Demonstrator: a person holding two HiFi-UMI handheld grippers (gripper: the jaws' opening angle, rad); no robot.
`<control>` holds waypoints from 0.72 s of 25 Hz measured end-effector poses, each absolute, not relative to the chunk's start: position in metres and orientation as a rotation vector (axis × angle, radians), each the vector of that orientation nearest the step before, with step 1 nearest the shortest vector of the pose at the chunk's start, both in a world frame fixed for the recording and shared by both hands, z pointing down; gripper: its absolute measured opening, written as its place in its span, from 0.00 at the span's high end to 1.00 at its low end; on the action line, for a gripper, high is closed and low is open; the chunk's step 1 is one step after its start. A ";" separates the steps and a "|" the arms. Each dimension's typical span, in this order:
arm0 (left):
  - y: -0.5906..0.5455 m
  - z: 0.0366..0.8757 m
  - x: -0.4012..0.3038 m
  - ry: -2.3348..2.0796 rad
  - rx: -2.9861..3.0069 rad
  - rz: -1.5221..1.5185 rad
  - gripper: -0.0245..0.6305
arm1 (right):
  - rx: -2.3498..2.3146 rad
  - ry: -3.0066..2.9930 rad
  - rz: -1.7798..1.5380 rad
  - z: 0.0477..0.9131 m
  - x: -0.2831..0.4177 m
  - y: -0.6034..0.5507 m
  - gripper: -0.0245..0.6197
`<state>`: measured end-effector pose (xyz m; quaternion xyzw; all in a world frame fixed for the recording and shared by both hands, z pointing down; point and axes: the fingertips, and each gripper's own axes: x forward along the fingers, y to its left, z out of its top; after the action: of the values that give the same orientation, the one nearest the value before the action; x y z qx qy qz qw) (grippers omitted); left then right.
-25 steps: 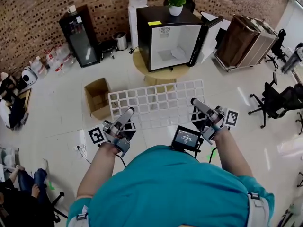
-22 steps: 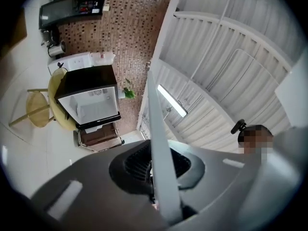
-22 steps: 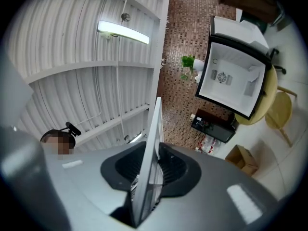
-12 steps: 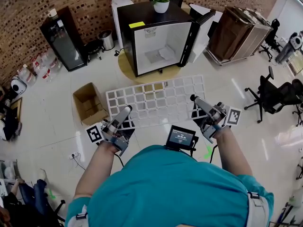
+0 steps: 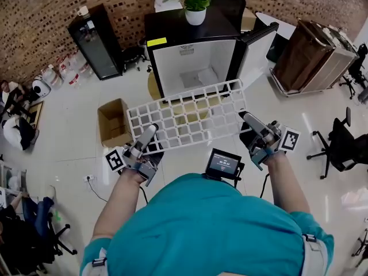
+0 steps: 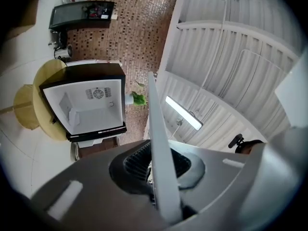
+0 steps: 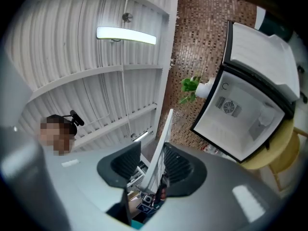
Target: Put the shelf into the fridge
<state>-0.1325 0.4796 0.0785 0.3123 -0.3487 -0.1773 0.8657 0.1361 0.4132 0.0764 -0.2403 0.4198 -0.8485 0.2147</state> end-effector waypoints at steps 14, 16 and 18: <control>0.552 0.263 -0.129 -0.671 0.503 -0.203 0.88 | -1.041 0.888 -2.513 0.270 0.124 0.522 0.87; 0.560 0.293 -0.130 -0.640 0.509 -0.158 0.88 | -1.118 0.824 -2.546 0.298 0.128 0.545 0.91; 0.570 0.321 -0.127 -0.612 0.517 -0.113 0.88 | -1.175 0.754 -2.542 0.320 0.136 0.564 0.91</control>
<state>-0.1271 0.5704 0.3209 0.2514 -0.2975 -0.0548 0.9194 0.1355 0.5640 0.3201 -0.4023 0.2582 -0.8701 0.1203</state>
